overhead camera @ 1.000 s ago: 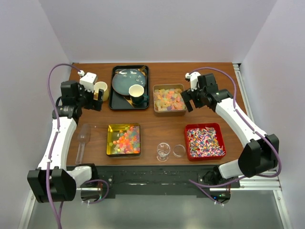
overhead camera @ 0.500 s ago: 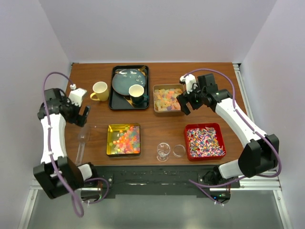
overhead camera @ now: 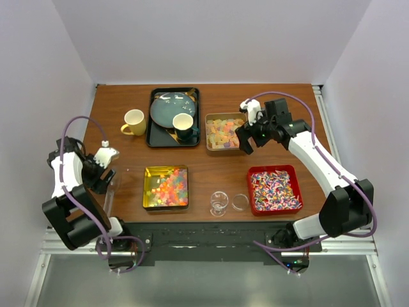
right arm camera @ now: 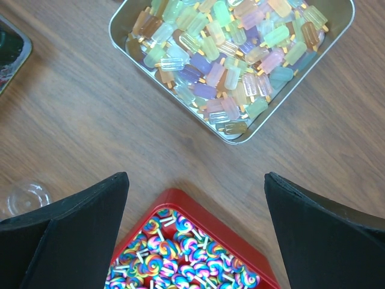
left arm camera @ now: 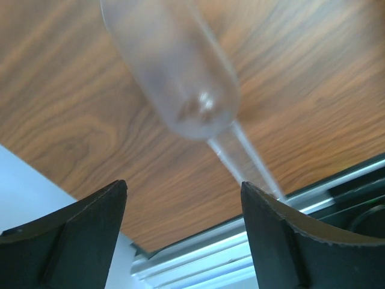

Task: Pack the candies
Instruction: Pick up the spatula from the corner of the board.

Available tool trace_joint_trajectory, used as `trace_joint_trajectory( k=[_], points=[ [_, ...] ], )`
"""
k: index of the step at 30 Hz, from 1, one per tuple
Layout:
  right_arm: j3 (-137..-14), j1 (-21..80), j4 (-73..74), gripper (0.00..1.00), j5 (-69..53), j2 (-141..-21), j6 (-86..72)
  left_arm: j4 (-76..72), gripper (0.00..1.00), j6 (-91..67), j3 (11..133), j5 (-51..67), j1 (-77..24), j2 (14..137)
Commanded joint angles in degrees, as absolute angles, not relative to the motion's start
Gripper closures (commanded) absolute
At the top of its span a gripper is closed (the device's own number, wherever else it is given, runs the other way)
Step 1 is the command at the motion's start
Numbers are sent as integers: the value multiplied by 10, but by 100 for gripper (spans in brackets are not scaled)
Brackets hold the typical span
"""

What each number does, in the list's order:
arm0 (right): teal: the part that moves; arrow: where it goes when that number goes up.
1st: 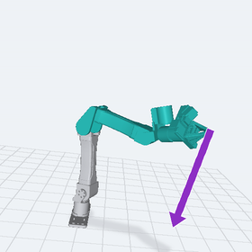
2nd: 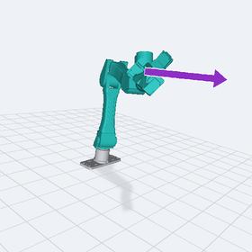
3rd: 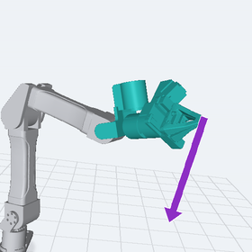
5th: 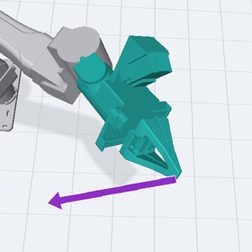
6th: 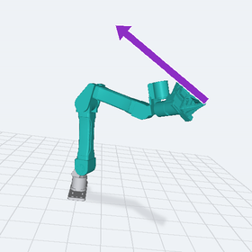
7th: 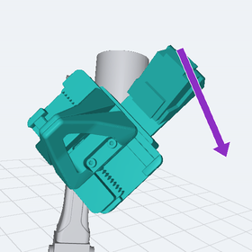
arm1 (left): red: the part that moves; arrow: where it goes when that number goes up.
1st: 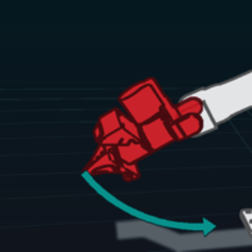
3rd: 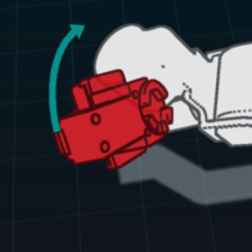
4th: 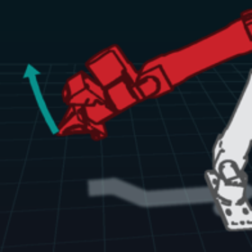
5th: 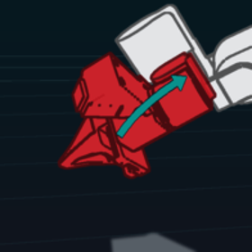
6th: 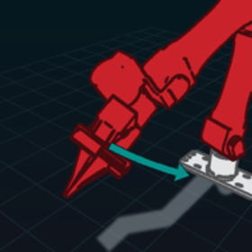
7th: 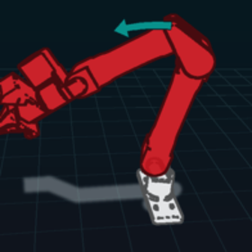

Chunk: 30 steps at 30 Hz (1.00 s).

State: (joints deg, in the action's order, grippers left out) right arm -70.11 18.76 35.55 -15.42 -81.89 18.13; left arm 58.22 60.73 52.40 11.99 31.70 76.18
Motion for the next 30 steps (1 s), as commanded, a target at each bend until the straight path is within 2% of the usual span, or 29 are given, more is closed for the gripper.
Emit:
trace_joint_trajectory(
  k=[1, 7, 15, 19, 26, 30],
  points=[
    [-713, 191, 359, 1, -178, -816, 194, 541, 21, 721, 502, 98, 365, 758],
    [-746, 196, 398, 1, -174, -824, 201, 504, 20, 752, 459, 131, 381, 754],
    [-784, 199, 460, 1, -162, -850, 210, 627, 11, 625, 561, 264, 381, 809],
    [-814, 199, 468, 1, -152, -877, 213, 549, 8, 507, 535, 257, 357, 766],
    [-874, 200, 469, 1, -139, -925, 193, 455, 16, 346, 519, 165, 257, 789],
    [-888, 200, 471, 1, -128, -936, 196, 448, 25, 302, 528, 123, 250, 831]
  ],
)
